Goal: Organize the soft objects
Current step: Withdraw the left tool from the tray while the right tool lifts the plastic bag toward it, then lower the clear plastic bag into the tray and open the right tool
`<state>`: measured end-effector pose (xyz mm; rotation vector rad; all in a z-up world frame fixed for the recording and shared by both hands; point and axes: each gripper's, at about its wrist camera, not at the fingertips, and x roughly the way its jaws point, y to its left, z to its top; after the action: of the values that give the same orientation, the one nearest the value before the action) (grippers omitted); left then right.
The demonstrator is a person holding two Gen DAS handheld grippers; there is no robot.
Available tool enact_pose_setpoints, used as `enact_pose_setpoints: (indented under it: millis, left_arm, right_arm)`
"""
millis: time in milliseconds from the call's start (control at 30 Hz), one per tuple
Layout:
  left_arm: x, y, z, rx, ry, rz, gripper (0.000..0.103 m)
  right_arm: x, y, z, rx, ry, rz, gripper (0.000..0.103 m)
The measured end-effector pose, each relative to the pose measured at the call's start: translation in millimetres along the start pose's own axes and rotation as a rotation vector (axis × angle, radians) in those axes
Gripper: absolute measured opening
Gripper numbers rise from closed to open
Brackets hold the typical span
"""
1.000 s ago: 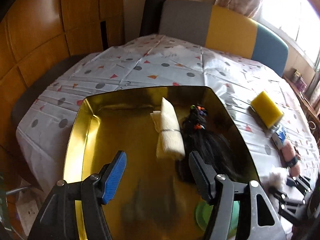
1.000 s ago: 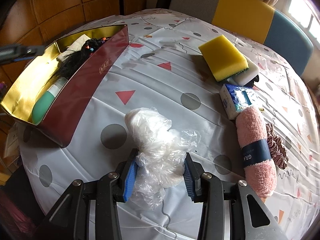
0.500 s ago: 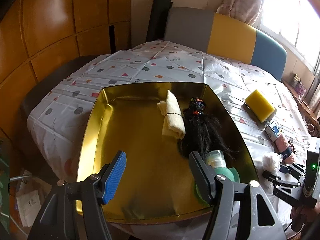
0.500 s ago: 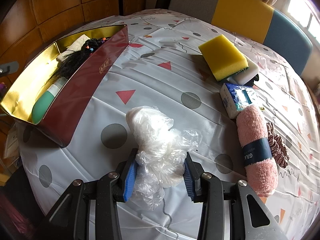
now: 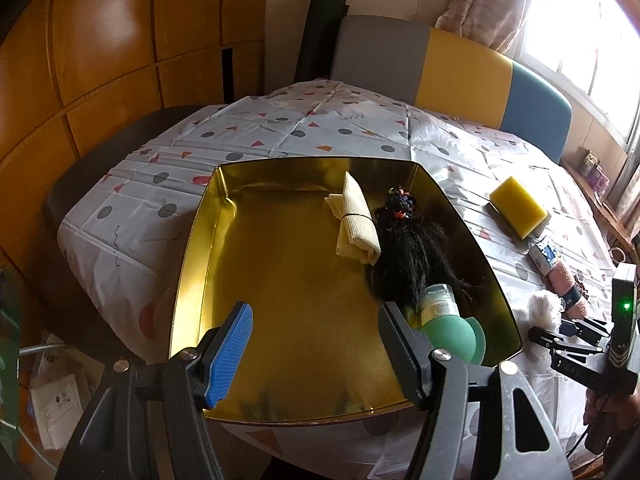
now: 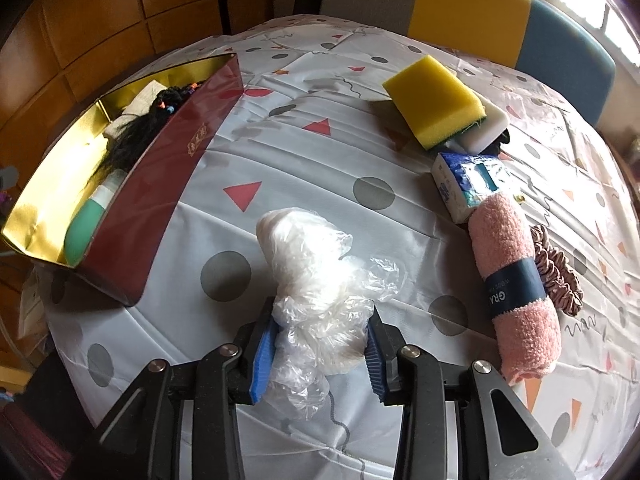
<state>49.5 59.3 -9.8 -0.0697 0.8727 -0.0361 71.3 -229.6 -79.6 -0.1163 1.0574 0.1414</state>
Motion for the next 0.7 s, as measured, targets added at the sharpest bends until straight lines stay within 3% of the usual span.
enact_pose_setpoints:
  millis: [300, 467, 700]
  left_arm:
    - [1, 10, -2, -0.022, -0.001, -0.007, 0.066]
    - [0, 17, -2, -0.038, -0.012, -0.005, 0.066]
    - [-7, 28, 0, -0.064, -0.034, 0.006, 0.066]
  right_arm:
    - [-40, 15, 25, 0.048, -0.101, 0.068, 0.039]
    - [-59, 49, 49, 0.036, -0.153, 0.166, 0.039]
    - [-57, 108, 76, 0.014, -0.15, 0.307, 0.039]
